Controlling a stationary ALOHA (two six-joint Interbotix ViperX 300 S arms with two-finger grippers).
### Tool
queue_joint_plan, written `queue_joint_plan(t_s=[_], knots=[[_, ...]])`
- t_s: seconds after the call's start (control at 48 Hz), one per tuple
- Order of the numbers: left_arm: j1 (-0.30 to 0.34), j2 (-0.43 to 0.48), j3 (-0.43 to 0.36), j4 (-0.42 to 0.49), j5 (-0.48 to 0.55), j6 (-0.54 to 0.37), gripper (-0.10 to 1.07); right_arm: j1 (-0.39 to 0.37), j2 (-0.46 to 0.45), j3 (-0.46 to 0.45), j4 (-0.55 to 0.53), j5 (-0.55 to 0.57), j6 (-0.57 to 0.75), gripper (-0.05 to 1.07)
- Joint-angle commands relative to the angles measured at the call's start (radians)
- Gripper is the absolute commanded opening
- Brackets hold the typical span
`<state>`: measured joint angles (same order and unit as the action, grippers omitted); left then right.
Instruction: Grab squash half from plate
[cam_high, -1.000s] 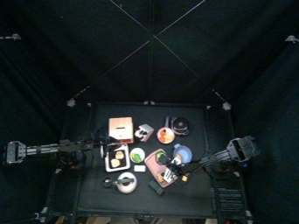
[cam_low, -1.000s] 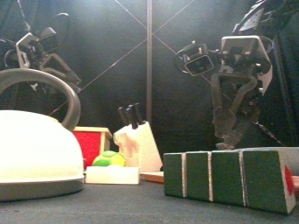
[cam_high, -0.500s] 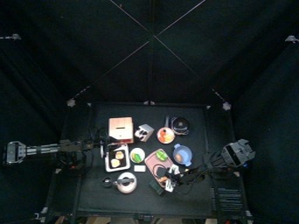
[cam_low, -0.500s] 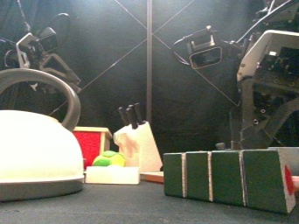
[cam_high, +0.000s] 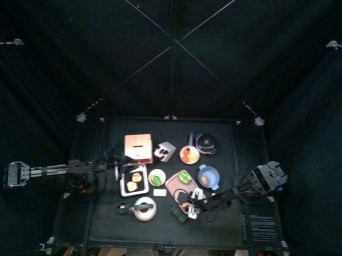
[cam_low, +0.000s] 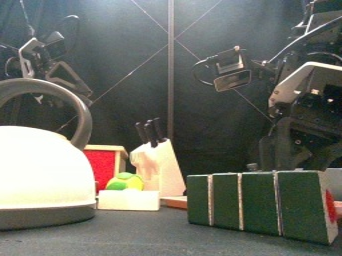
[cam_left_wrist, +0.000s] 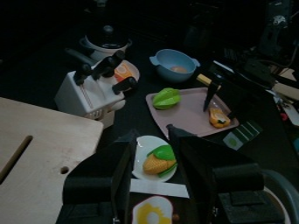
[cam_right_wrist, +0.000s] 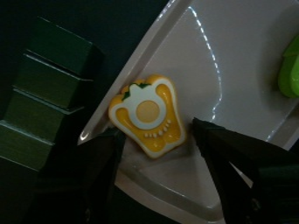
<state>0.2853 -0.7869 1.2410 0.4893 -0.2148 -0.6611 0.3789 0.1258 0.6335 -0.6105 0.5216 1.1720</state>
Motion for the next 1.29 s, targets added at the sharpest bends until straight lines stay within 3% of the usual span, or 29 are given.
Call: queue_joint_plan(t_s=[0.0, 0.396, 1.0, 1.271], knots=[[0.002, 0.000, -0.012, -0.002, -0.006, 0.000, 0.76, -0.005, -0.017, -0.023, -0.009, -0.002, 0.000, 0.91], [0.003, 0.000, -0.012, -0.002, -0.006, 0.000, 0.76, -0.014, -0.020, -0.025, -0.014, 0.002, -0.002, 0.69], [0.003, 0.000, -0.012, -0.002, -0.006, 0.002, 0.76, -0.018, -0.144, -0.011, -0.015, 0.044, 0.002, 0.68], [0.003, 0.000, -0.012, -0.002, -0.006, 0.002, 0.76, -0.018, -0.144, -0.012, -0.015, 0.048, 0.005, 0.68]])
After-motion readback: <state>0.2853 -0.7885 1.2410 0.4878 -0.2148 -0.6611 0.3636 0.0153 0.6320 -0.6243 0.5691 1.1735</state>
